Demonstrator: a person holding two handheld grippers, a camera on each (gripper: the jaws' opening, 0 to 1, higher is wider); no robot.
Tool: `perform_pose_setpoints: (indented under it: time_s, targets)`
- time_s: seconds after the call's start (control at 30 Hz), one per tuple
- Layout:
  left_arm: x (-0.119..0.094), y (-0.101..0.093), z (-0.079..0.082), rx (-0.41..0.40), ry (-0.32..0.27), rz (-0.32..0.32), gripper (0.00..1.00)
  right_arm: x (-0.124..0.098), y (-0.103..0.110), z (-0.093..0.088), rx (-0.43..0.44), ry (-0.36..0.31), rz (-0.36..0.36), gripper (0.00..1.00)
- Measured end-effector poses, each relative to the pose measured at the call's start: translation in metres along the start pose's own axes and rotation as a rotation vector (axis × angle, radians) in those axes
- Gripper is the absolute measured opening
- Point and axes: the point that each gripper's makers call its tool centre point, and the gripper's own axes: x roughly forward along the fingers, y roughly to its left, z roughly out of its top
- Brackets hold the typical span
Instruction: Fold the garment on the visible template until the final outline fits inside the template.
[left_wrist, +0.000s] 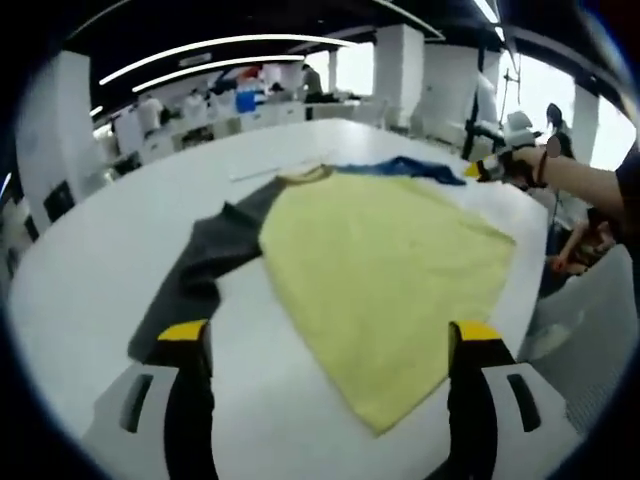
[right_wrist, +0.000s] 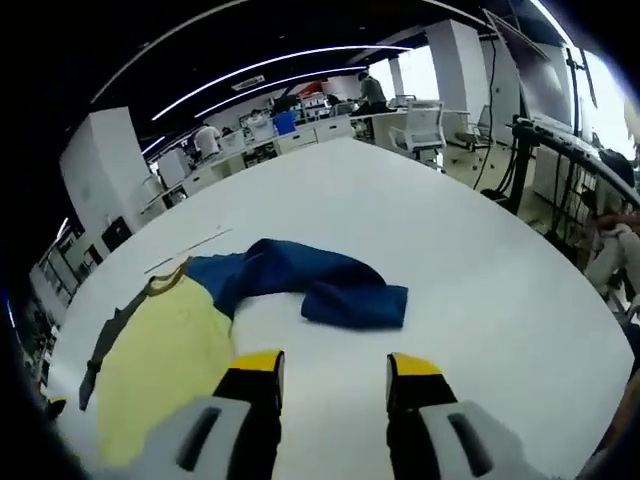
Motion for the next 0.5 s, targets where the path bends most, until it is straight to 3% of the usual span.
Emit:
perform_pose_setpoints:
  time_s: [0.27,0.5]
  targets:
    - [0.0,0.0,0.003,0.062,0.023,0.019,0.94,0.023,-0.011,0.01,0.154,-0.014,-0.1,0.33]
    - [0.0,0.001,0.004,0.055,0.01,0.019,0.91,0.034,-0.012,0.01,0.2,-0.001,-0.167,0.32]
